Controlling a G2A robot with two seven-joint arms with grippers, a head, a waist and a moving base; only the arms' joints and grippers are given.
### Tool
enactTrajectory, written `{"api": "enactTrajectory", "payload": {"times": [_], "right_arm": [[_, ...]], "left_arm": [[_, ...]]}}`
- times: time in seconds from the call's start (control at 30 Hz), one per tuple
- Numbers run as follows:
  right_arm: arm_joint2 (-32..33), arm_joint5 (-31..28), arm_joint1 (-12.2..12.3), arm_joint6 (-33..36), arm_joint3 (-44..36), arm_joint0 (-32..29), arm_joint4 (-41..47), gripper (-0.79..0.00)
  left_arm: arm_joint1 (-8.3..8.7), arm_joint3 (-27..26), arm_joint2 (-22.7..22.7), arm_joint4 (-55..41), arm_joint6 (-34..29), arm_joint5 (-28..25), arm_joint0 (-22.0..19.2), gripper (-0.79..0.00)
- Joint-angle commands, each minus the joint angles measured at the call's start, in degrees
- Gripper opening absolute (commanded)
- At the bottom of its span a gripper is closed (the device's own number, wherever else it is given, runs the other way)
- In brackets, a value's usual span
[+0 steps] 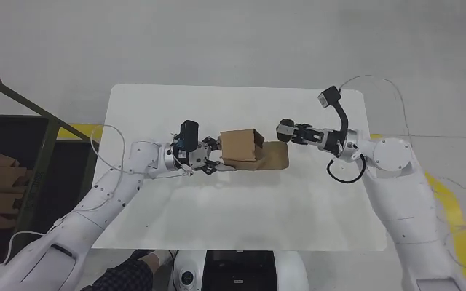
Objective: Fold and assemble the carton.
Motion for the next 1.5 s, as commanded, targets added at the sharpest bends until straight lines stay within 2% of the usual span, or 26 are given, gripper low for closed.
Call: {"api": "enactTrajectory", "payload": {"times": [0.0, 0.1, 0.2, 0.4, 0.77, 1.03, 1.47], "right_arm": [[2.3, 0.8, 0.5, -0.4, 0.1, -1.3, -0.7, -0.785], [3.2, 3.8, 1.0, -0.2, 1.5, -2.6, -3.1, -0.785], [1.5, 4.8, 1.0, 0.7, 1.9, -3.1, -3.8, -0.785], [-3.4, 3.7, 0.2, 3.2, 2.2, -2.5, -0.1, -0.785], [-5.0, 1.9, 0.4, 6.0, -0.8, -2.0, 2.3, -0.785], [-7.4, 1.9, 0.1, 4.9, -1.0, -0.6, 2.0, -0.785], [-6.2, 2.7, 0.4, 0.7, 1.2, 0.3, 0.5, -0.785]], "left_arm": [[0.02, 0.1, -0.5, -0.1, 0.3, 0.0, 0.0, -0.329], [0.02, -0.1, -1.2, -0.1, 0.8, 0.1, 0.1, -0.336], [-0.02, -0.4, -1.6, 0.0, 1.0, 0.1, 0.4, -0.336], [-0.23, -0.7, -2.2, 0.1, 1.2, 0.7, 0.8, -0.345], [-0.98, 0.7, -1.8, 0.8, -0.6, 1.2, 0.5, -0.354], [-1.44, 0.8, -1.4, 1.9, -1.2, 0.6, 0.2, -0.332], [-1.63, 1.0, -1.2, 2.1, -1.6, 0.0, 0.4, -0.332]]}}
